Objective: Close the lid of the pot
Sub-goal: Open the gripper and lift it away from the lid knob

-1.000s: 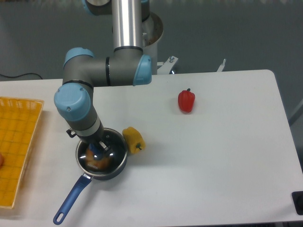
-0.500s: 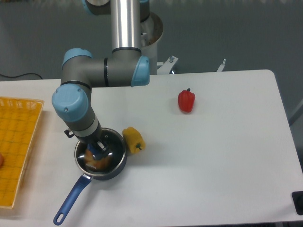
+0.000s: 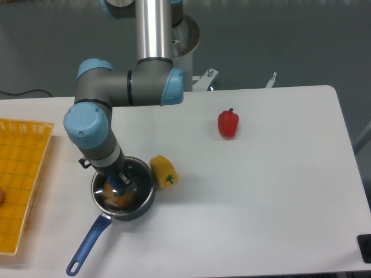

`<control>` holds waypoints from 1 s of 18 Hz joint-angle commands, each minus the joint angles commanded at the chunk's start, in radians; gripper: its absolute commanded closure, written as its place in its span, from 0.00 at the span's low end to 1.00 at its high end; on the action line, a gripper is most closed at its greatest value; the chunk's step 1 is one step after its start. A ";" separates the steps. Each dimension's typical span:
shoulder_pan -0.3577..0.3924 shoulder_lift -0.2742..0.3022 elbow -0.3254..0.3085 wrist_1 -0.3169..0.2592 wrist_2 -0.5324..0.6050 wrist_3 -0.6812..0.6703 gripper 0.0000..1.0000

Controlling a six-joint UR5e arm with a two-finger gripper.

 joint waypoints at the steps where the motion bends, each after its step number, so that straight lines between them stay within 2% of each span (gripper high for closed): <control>1: 0.002 0.003 0.002 0.000 0.000 0.000 0.01; 5: 0.020 0.031 0.009 0.002 0.000 0.000 0.00; 9: 0.083 0.052 0.021 0.031 0.000 0.024 0.00; 13: 0.162 0.055 0.021 0.031 0.018 0.214 0.00; 18: 0.290 0.071 0.023 0.043 0.018 0.330 0.00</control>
